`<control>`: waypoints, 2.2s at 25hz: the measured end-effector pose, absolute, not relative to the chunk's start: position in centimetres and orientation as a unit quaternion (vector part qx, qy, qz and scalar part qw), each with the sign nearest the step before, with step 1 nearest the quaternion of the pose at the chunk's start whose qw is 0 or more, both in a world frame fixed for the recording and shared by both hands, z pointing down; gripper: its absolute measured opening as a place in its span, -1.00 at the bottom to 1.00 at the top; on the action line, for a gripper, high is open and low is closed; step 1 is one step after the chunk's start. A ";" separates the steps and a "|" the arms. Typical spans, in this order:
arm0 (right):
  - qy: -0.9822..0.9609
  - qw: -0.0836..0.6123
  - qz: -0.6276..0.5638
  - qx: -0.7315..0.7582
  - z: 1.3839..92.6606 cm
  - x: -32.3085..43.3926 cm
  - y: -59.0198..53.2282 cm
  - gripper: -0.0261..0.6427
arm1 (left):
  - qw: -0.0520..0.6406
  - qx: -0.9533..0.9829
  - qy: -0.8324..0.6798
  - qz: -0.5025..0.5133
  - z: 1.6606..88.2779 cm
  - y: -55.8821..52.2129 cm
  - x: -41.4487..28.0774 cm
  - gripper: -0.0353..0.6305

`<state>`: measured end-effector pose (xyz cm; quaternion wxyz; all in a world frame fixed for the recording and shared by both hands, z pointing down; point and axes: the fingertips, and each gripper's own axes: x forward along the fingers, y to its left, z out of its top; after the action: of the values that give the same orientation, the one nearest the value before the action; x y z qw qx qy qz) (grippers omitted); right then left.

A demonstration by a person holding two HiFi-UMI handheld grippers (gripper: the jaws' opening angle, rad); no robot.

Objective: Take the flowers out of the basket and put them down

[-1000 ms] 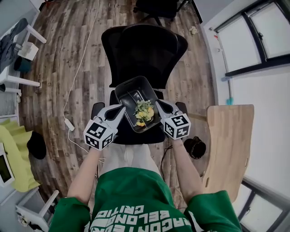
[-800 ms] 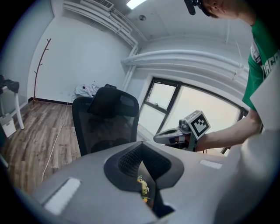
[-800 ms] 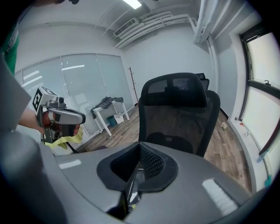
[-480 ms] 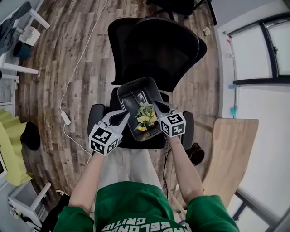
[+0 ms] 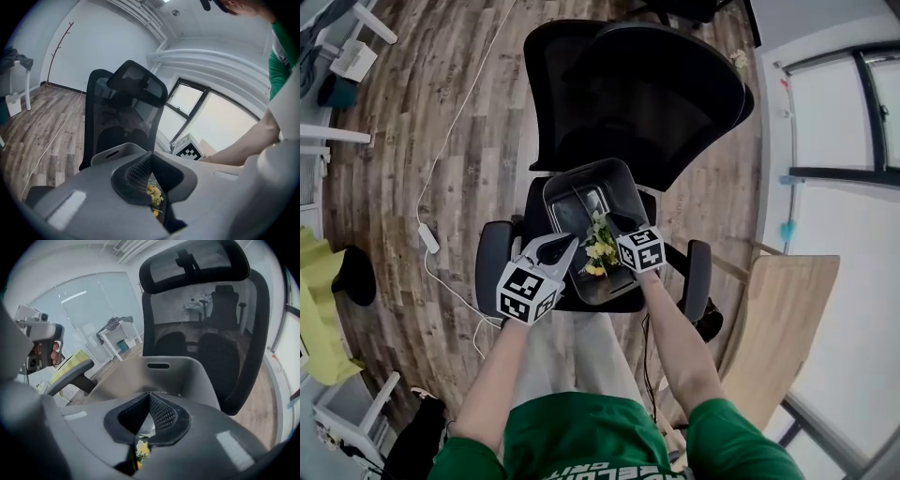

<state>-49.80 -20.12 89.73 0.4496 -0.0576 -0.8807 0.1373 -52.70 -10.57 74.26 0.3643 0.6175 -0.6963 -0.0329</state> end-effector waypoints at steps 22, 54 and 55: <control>-0.804 0.569 0.163 -0.058 105.2 -47.1 -19.0 -0.56 | 0.461 0.575 -0.675 -0.032 85.7 -13.5 -52.4 -0.84; -0.747 0.650 0.117 -0.076 113.5 -45.4 -17.2 -0.46 | 0.494 0.561 -0.664 -0.035 87.7 -13.9 -52.7 -0.84; -0.747 0.650 0.116 -0.075 113.5 -45.4 -17.3 -0.46 | 0.499 0.557 -0.663 -0.035 87.8 -13.9 -52.7 -0.84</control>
<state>-45.37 -17.26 113.47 0.6502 -0.0751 -0.7471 0.1162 -52.75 -13.86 87.75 0.4989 0.5569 -0.6631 -0.0349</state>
